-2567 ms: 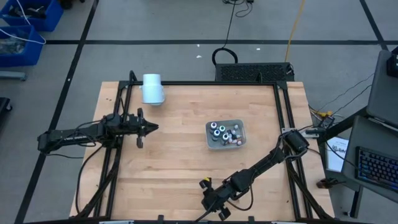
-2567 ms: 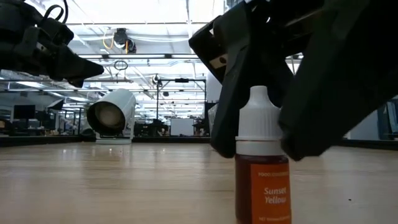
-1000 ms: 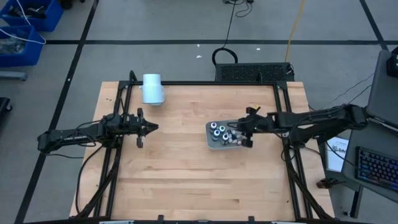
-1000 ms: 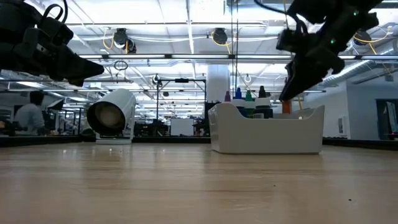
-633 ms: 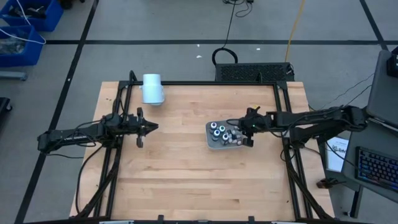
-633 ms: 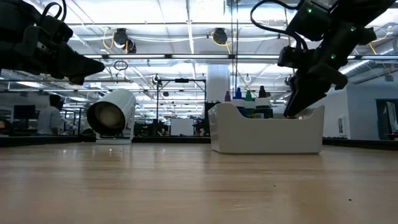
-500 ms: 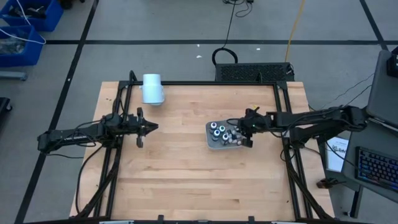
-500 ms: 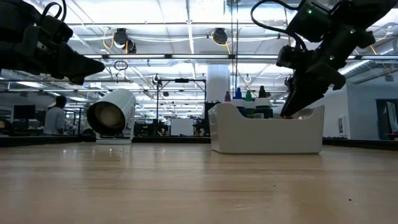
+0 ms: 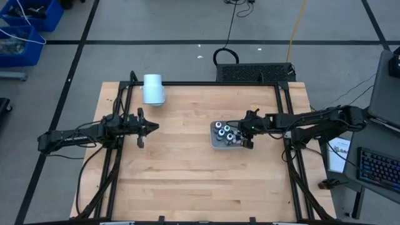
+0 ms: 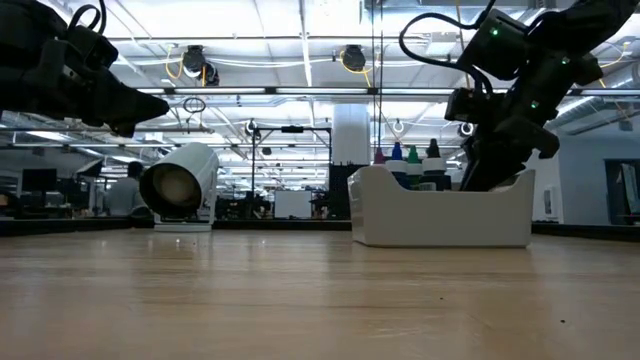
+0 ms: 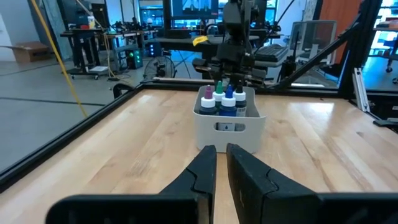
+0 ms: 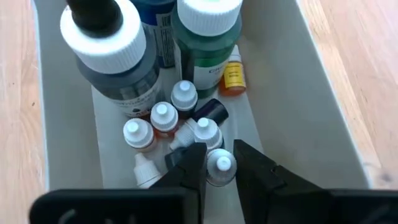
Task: Pick & Place food coloring
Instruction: Put the small yellow food coloring bottle into the gray bin, then return to Home Position
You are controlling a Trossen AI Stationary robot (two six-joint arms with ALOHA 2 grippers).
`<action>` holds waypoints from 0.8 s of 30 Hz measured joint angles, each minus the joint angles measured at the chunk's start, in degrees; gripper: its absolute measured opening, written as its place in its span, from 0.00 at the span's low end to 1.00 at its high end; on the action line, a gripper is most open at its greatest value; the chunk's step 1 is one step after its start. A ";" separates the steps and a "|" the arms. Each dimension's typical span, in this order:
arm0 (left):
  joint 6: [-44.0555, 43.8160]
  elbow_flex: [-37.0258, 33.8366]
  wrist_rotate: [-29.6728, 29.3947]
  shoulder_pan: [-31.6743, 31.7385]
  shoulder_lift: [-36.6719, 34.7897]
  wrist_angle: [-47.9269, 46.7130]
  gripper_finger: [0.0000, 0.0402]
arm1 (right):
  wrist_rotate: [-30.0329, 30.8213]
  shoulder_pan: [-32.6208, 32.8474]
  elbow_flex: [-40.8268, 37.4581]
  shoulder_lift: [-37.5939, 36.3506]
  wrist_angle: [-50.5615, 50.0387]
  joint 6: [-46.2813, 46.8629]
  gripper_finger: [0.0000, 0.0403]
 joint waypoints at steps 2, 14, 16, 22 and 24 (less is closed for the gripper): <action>-0.11 0.00 -0.06 -0.02 0.00 0.00 0.12 | 0.31 0.00 0.00 0.00 0.02 0.00 0.14; -0.36 0.02 -0.10 -0.01 -0.01 1.85 0.12 | 1.86 0.00 0.00 0.00 0.10 0.46 0.23; -0.61 0.00 -0.10 -0.01 0.00 2.01 0.12 | 1.86 0.00 0.00 -0.28 0.04 0.46 0.22; -5.42 0.00 -0.08 -0.02 -0.02 1.95 0.12 | 1.84 0.04 1.20 -4.37 -1.25 -0.04 0.19; -6.44 0.02 0.13 -0.01 -0.02 1.59 0.12 | 1.64 0.04 2.42 -6.95 -2.21 -0.92 0.19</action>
